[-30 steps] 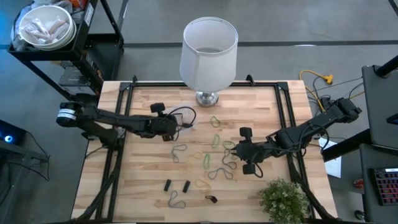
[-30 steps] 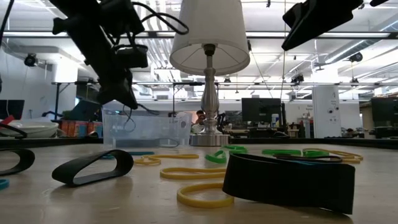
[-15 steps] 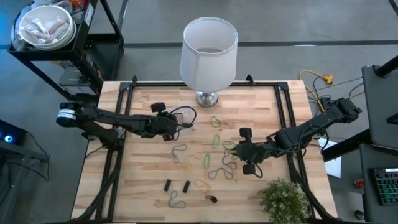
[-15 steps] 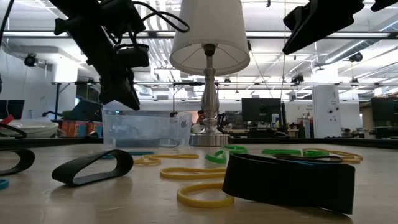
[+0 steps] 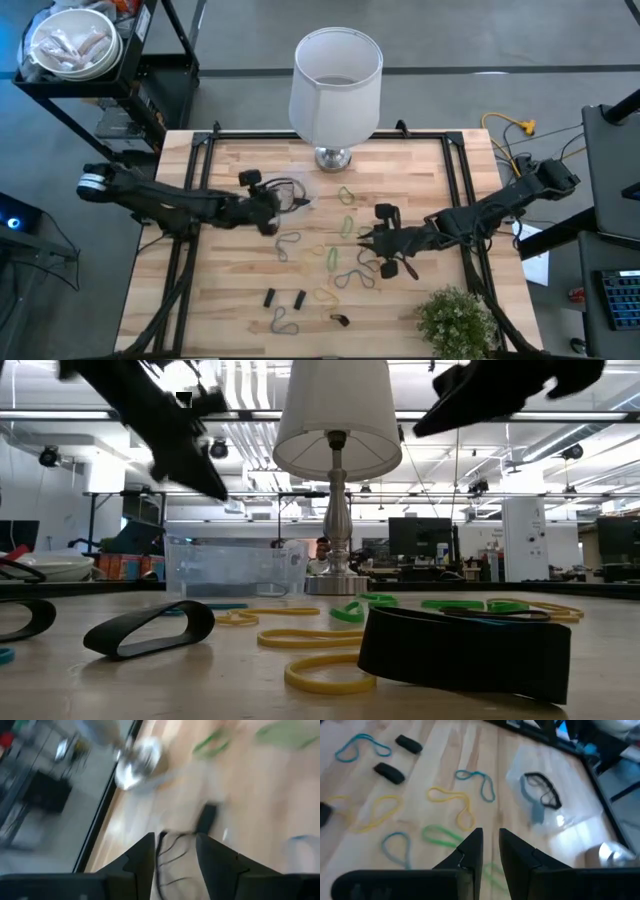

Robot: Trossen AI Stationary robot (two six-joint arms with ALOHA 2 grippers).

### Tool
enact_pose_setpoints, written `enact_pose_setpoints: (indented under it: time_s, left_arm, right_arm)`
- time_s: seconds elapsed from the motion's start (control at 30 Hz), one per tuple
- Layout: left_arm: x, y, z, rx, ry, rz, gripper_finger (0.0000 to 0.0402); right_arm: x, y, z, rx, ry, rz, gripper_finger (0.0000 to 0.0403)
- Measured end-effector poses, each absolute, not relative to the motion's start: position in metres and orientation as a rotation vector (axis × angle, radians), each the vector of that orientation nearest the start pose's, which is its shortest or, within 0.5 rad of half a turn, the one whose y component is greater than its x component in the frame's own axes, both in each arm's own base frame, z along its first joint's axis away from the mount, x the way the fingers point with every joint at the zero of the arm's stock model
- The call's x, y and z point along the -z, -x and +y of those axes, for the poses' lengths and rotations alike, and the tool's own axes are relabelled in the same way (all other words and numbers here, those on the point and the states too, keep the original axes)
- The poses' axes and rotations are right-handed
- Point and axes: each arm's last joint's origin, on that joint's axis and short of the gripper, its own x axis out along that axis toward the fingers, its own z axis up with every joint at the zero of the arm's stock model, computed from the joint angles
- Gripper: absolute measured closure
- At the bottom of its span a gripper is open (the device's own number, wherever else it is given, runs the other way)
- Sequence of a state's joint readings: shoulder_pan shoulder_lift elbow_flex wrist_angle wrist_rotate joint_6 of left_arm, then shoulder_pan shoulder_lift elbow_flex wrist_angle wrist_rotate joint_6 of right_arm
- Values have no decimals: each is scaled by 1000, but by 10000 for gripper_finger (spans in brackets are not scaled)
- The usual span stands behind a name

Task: Pick and place rubber bands into bin
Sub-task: Put the green rubber band into the transparent bin

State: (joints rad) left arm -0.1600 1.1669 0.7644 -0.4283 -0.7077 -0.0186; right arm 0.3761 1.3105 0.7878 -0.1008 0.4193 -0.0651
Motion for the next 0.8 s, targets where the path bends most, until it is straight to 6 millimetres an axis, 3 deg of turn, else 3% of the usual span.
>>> enact_pose_setpoints:
  time_s: [0.2, 0.4, 0.63, 0.8]
  left_arm:
    - [-264, -190, -66, -281, -325, 570, 273]
    - [-262, -160, -99, -63, -346, 482, 273]
    - [-254, -149, -117, 46, -383, 475, 273]
    - [-256, -149, -119, 50, -372, 459, 273]
  right_arm:
    - [-220, -269, 74, 74, 332, 629, 346]
    - [-204, -278, 68, 79, 316, 692, 346]
    - [-183, -296, 76, -118, 257, 686, 346]
    - [-171, -318, 77, -125, 279, 711, 346]
